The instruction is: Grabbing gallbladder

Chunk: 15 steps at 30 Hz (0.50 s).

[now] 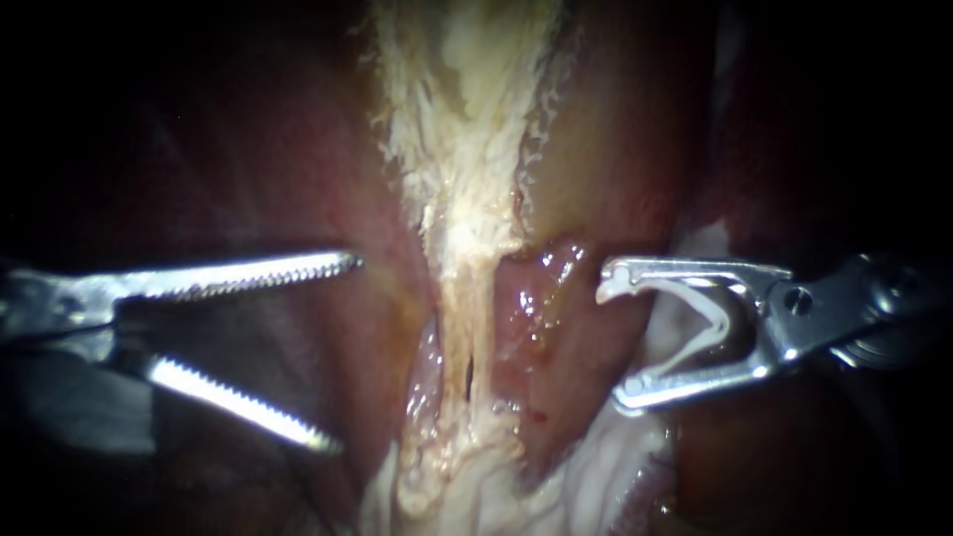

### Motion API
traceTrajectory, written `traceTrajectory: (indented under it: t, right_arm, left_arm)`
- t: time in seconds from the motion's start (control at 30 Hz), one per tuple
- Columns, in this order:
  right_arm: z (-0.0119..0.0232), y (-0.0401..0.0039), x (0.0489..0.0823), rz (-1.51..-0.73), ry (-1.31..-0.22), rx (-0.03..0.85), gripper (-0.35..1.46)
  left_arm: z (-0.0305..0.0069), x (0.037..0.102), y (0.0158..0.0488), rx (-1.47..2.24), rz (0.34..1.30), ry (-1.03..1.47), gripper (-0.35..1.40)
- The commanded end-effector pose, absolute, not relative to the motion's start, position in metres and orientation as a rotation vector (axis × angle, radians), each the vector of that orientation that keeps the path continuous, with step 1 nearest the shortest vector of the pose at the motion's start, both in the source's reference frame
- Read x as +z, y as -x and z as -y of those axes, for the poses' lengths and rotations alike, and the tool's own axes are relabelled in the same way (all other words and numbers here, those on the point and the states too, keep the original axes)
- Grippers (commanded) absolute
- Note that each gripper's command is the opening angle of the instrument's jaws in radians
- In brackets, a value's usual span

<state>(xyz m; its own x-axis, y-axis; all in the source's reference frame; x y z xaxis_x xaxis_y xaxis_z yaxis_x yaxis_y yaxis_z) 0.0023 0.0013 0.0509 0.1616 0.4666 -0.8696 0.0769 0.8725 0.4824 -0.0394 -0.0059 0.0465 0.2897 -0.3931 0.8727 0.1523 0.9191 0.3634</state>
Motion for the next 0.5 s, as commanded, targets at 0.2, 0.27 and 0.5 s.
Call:
traceTrajectory:
  t: [0.2,0.27,0.5]
  right_arm:
    - [-0.0013,-0.0022,0.0509,-1.394,-0.472,0.293,0.57]
    - [-0.0013,-0.0022,0.0509,-1.394,-0.472,0.293,0.57]
    - [-0.0013,-0.0022,0.0509,-1.394,-0.472,0.293,0.57]
  left_arm:
    - [0.0051,0.0465,0.0412,-0.549,1.181,-0.23,0.58]
    - [0.005,0.0465,0.0419,-0.584,1.172,-0.225,0.56]
    - [0.0039,0.0471,0.0443,-0.667,1.145,-0.197,0.54]
